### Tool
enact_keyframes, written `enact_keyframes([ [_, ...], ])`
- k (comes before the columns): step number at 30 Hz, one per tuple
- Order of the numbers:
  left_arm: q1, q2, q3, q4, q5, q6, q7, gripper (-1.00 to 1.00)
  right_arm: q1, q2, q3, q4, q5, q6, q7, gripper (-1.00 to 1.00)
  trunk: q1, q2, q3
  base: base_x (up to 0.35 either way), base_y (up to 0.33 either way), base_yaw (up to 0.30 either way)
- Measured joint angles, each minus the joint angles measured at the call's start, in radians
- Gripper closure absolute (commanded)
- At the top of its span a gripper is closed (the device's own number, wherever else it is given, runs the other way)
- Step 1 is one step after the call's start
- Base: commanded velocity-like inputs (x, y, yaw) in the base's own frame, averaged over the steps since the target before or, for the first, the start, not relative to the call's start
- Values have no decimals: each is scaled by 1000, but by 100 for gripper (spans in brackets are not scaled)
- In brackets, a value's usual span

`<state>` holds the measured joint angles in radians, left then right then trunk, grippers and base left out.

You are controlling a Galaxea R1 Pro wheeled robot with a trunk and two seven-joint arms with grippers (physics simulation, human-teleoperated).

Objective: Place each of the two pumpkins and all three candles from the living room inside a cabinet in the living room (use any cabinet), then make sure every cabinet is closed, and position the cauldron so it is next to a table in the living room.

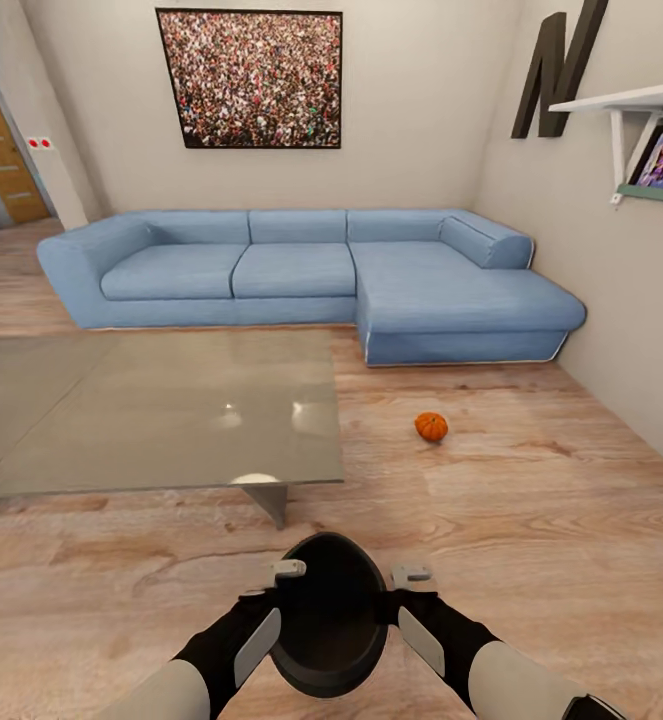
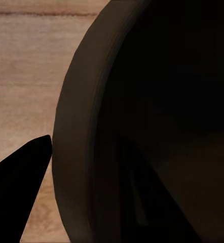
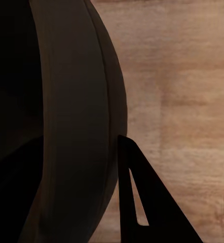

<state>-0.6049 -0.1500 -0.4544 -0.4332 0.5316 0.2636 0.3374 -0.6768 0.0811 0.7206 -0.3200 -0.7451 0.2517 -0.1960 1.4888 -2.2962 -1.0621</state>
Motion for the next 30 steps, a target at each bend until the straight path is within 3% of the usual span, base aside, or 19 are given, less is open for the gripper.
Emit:
enact_keyframes([
  [27,-1,1,0,-2,3,13,0,100,0,-1,-3,-4,1,13,-1,100,0,0,0,33,14,16],
  [30,0,1,0,-2,4,13,1,100,0,-1,-2,-3,-1,12,-1,100,12,-21,-9,0,0,0],
])
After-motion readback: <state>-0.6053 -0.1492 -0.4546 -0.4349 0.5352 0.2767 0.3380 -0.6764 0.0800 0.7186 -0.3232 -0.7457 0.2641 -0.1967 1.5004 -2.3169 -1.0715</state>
